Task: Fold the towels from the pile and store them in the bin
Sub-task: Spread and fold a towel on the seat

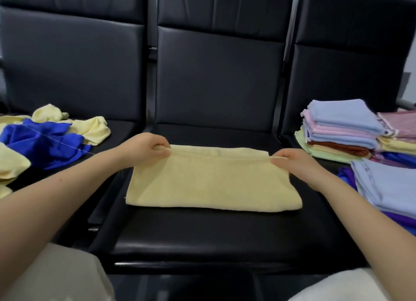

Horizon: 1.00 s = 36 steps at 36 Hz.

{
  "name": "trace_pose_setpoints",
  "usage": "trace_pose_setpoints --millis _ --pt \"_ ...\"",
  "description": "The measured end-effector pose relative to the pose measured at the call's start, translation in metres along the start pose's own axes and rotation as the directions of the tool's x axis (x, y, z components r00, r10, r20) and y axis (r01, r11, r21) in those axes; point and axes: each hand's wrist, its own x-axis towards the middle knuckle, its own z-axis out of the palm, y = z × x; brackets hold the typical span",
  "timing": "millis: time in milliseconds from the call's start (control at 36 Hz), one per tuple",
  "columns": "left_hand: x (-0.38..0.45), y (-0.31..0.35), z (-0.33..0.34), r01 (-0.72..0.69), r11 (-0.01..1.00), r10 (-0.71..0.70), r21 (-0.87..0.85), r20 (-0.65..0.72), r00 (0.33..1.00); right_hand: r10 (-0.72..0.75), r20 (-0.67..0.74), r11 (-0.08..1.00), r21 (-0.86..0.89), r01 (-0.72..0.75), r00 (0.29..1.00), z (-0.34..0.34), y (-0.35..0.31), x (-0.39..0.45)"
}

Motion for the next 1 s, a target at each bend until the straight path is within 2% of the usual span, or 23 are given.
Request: trace_pose_setpoints --millis 139,250,306,361,417,472,500,583,750,806,889,1000 --pt "0.034 -0.005 0.007 0.021 0.999 -0.015 0.028 -0.208 0.978 0.033 -0.203 0.972 0.236 0.016 0.979 0.008 -0.002 0.035" --pt "0.062 -0.01 0.011 0.075 0.996 -0.051 0.048 -0.388 0.92 0.084 -0.399 0.944 0.325 0.055 0.913 0.017 -0.008 0.071" --pt "0.067 -0.02 0.016 0.117 0.985 -0.054 0.131 -0.411 0.91 0.134 -0.382 0.934 0.357 0.013 0.914 0.024 -0.005 0.082" --pt "0.066 -0.034 0.025 0.198 0.964 -0.121 0.179 -0.367 0.922 0.175 -0.315 0.959 0.267 -0.09 0.933 0.032 0.009 0.086" --pt "0.059 -0.045 0.035 0.261 0.947 -0.204 0.186 -0.279 0.938 0.157 -0.279 0.987 0.031 -0.155 0.947 0.039 0.029 0.083" --pt "0.051 -0.053 0.046 0.275 0.946 -0.237 0.173 -0.211 0.948 0.087 -0.268 0.971 -0.192 -0.141 0.96 0.043 0.045 0.077" --pt "0.048 -0.054 0.05 0.274 0.95 -0.243 0.152 -0.196 0.95 0.061 -0.272 0.962 -0.241 -0.13 0.96 0.043 0.049 0.073" --pt "0.044 -0.051 0.051 0.285 0.953 -0.262 0.107 -0.188 0.946 0.126 -0.293 0.952 -0.232 -0.198 0.948 0.038 0.046 0.065" --pt "0.038 -0.033 0.056 0.354 0.92 -0.317 0.168 -0.21 0.925 0.292 -0.112 0.896 -0.314 -0.313 0.95 0.035 0.025 0.052" --pt "0.036 -0.026 0.06 0.344 0.922 -0.293 0.177 -0.261 0.92 0.322 -0.047 0.917 -0.234 -0.323 0.946 0.036 0.022 0.05" --pt "0.032 -0.01 0.064 0.225 0.96 -0.161 0.167 -0.326 0.931 0.332 -0.025 0.936 0.135 -0.326 0.943 0.038 0.009 0.045" --pt "0.025 0.013 0.068 0.02 0.993 0.022 0.118 -0.34 0.94 0.452 -0.031 0.76 0.535 -0.367 0.891 0.044 -0.013 0.05"
